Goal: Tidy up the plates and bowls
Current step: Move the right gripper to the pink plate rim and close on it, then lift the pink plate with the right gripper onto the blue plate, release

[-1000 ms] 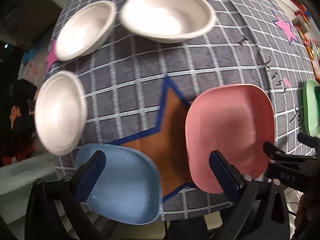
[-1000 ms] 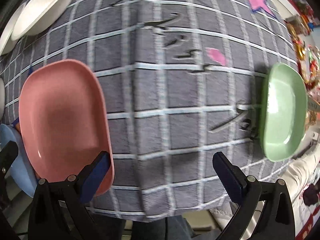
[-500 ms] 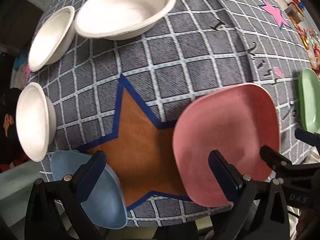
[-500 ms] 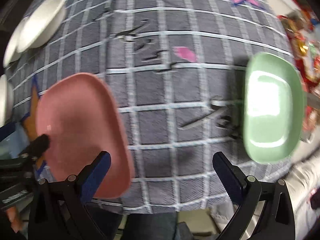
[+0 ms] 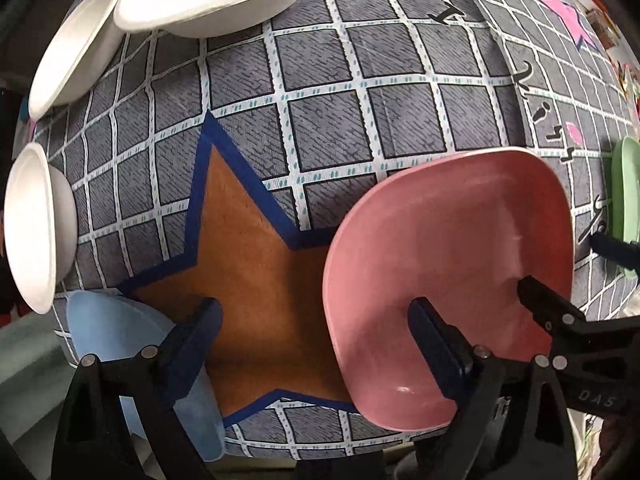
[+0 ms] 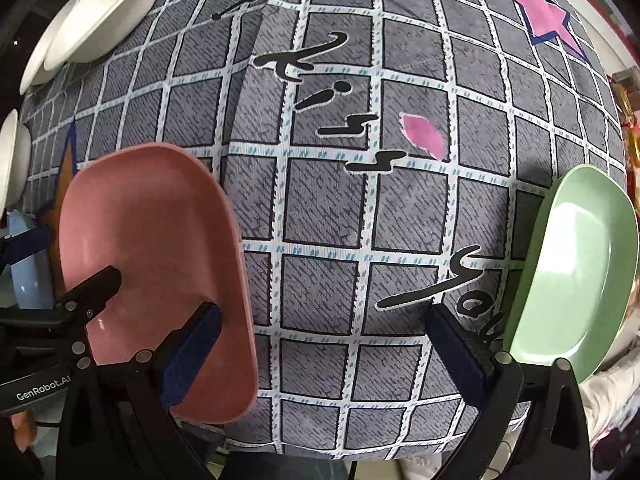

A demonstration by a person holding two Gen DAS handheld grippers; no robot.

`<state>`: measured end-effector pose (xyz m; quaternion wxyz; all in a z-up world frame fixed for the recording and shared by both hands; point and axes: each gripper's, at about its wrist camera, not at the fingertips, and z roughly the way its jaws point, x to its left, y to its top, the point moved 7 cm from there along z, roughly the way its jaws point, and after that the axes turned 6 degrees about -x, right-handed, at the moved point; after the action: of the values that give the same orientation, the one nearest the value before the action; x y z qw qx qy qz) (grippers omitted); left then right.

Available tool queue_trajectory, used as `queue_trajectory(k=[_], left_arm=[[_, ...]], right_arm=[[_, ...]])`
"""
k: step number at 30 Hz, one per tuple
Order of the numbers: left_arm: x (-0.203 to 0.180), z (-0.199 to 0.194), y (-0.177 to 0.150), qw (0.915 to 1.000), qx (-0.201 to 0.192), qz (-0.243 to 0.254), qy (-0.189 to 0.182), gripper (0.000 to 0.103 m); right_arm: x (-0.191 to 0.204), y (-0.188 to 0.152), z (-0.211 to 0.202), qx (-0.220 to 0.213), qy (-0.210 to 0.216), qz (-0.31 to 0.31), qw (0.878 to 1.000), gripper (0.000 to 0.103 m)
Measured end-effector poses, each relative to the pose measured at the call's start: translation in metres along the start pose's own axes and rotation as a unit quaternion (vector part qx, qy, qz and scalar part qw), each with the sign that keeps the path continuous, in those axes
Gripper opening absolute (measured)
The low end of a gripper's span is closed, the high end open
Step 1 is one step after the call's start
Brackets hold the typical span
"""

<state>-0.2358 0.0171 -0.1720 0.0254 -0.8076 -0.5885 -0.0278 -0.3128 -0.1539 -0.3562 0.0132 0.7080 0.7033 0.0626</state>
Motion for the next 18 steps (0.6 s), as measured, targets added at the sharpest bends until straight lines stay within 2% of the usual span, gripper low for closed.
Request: queue_trajectory(k=[2, 3, 4, 6, 7, 9, 11, 12, 13, 14, 18], left_arm=[[-0.003, 0.004, -0.002, 0.9999, 0.004, -0.01, -0.006, 0.095], [-0.001, 0.005, -0.002, 0.9998, 0.006, -0.014, -0.01, 0.094], [0.01, 0.0, -0.006, 0.9996, 0.01, -0.021, -0.017, 0.093], [0.007, 0.002, -0.008, 0.9989, 0.015, -0.03, -0.034, 0.087], [0.011, -0.001, -0.011, 0.999, 0.015, -0.024, -0.035, 0.086], [0.003, -0.003, -0.013, 0.9991, 0.011, -0.013, -0.038, 0.077], [-0.009, -0.005, -0.016, 0.999, 0.009, 0.0, -0.044, 0.072], [-0.016, -0.006, -0.017, 0.9988, 0.009, 0.005, -0.047, 0.067], [-0.022, -0.007, -0.018, 0.9987, 0.006, 0.013, -0.05, 0.064], [-0.027, -0.007, -0.018, 0.9983, 0.004, 0.018, -0.056, 0.054], [-0.044, -0.008, -0.015, 0.998, 0.008, 0.019, -0.06, 0.049]], right_arm=[[-0.002, 0.002, 0.02, 0.004, 0.001, 0.003, 1.0, 0.103], [-0.016, 0.01, 0.022, 0.01, 0.001, 0.003, 1.0, 0.103], [-0.015, 0.012, 0.023, 0.019, 0.0, 0.004, 1.0, 0.103], [-0.018, 0.016, 0.026, 0.035, 0.003, 0.007, 0.999, 0.102], [-0.019, 0.016, 0.025, 0.029, 0.006, 0.011, 1.0, 0.099], [-0.014, 0.014, 0.022, 0.008, 0.011, 0.005, 1.0, 0.086], [0.0, 0.012, 0.024, -0.004, 0.024, -0.01, 1.0, 0.062], [0.006, 0.011, 0.026, -0.007, 0.032, -0.015, 0.999, 0.045], [0.015, 0.009, 0.03, -0.006, 0.045, -0.017, 0.999, 0.037], [0.023, 0.008, 0.037, 0.0, 0.062, -0.012, 0.998, 0.03], [0.035, 0.004, 0.06, 0.016, 0.07, 0.013, 0.997, 0.029]])
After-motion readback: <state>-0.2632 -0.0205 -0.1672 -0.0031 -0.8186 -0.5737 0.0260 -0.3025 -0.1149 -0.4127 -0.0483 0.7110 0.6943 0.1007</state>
